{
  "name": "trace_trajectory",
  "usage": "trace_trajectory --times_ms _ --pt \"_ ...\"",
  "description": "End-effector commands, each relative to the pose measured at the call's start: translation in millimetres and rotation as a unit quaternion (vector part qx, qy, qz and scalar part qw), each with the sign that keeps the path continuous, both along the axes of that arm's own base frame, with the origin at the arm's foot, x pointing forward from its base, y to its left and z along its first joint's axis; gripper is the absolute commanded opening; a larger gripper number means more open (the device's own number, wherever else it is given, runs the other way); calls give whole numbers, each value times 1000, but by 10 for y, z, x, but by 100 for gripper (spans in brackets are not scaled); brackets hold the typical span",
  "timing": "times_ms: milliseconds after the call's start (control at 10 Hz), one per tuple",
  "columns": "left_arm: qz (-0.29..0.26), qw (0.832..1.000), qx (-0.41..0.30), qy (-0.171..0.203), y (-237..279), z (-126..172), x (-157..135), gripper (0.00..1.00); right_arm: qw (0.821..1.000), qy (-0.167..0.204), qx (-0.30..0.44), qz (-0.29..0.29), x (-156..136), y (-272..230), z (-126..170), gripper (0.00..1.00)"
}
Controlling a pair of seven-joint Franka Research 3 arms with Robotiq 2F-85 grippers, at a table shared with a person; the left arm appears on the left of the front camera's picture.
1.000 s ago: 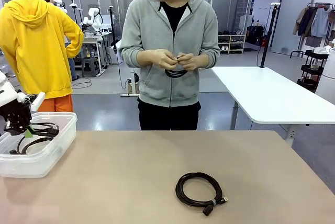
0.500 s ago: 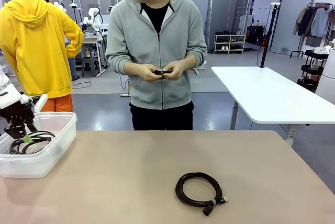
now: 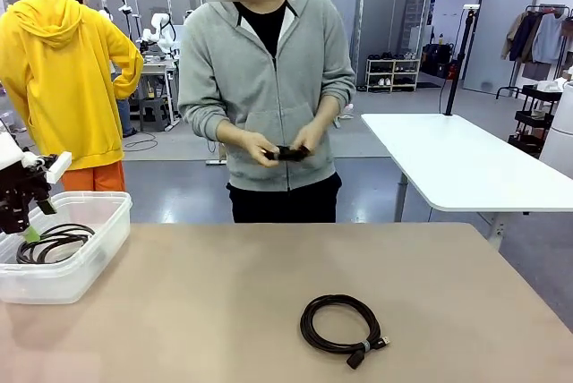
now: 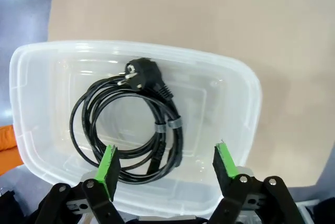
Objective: Organize and store the cables.
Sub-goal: Place the Power Cable into the Organizing box.
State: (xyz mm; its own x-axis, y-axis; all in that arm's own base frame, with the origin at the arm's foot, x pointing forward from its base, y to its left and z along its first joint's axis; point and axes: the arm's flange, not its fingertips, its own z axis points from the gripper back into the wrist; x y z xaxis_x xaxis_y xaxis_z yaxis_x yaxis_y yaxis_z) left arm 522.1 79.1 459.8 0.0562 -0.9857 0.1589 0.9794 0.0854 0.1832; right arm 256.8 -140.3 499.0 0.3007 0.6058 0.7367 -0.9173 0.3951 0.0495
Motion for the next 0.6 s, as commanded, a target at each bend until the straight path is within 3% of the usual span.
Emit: trace_trajectory --times_ms 0,500 --pt "8 1000 2 -7 21 -73 87 100 1000 -9 0 -1 15 14 -20 100" --pt "8 1000 2 -7 21 -73 87 100 1000 -9 0 -1 15 14 -20 100"
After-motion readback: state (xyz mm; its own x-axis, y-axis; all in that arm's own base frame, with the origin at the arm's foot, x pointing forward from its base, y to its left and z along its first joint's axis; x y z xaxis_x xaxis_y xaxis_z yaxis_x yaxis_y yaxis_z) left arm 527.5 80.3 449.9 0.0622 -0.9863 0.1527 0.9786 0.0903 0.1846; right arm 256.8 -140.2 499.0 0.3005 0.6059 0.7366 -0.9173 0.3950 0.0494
